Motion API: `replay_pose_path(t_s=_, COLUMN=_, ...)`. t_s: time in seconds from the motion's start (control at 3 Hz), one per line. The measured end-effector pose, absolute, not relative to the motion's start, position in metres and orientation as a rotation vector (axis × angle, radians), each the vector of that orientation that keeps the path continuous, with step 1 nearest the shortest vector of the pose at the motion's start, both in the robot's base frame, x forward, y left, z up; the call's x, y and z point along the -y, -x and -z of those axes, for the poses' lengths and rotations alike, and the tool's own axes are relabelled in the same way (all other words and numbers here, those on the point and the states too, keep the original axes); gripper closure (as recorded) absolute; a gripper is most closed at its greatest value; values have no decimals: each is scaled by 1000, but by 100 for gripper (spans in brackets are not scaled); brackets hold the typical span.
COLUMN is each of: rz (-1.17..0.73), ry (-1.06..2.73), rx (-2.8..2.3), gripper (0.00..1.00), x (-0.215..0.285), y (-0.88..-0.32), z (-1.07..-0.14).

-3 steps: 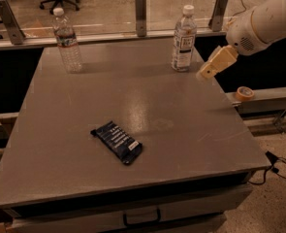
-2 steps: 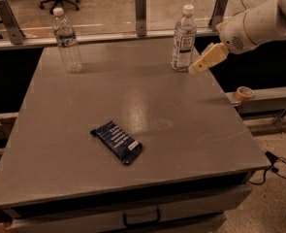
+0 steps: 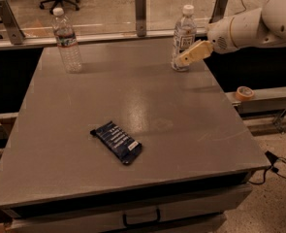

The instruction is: Move blue plastic bottle near rxbar blueberry

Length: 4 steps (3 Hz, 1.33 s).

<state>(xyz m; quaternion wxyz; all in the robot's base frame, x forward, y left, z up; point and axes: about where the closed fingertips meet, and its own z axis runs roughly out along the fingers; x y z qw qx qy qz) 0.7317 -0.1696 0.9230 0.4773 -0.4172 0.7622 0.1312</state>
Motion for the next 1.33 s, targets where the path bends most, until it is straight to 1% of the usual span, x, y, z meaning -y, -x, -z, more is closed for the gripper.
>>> replay_pose_path(t_s=0.33, rz=-388, ry=930, rx=-1804, gripper=15, x=166, y=-752, z=-922)
replay_pose_path(t_s=0.67, rz=-482, ry=854, rx=-1758, gripper=39, x=155, y=-768, z=-921)
replay_pose_path(t_s=1.0, rz=-576, ry=817, rx=-1718, gripper=62, x=141, y=-770, z=-924)
replay_pose_path(t_s=1.33, rz=-651, ry=852, rx=-1682, gripper=84, x=127, y=-746, z=-941)
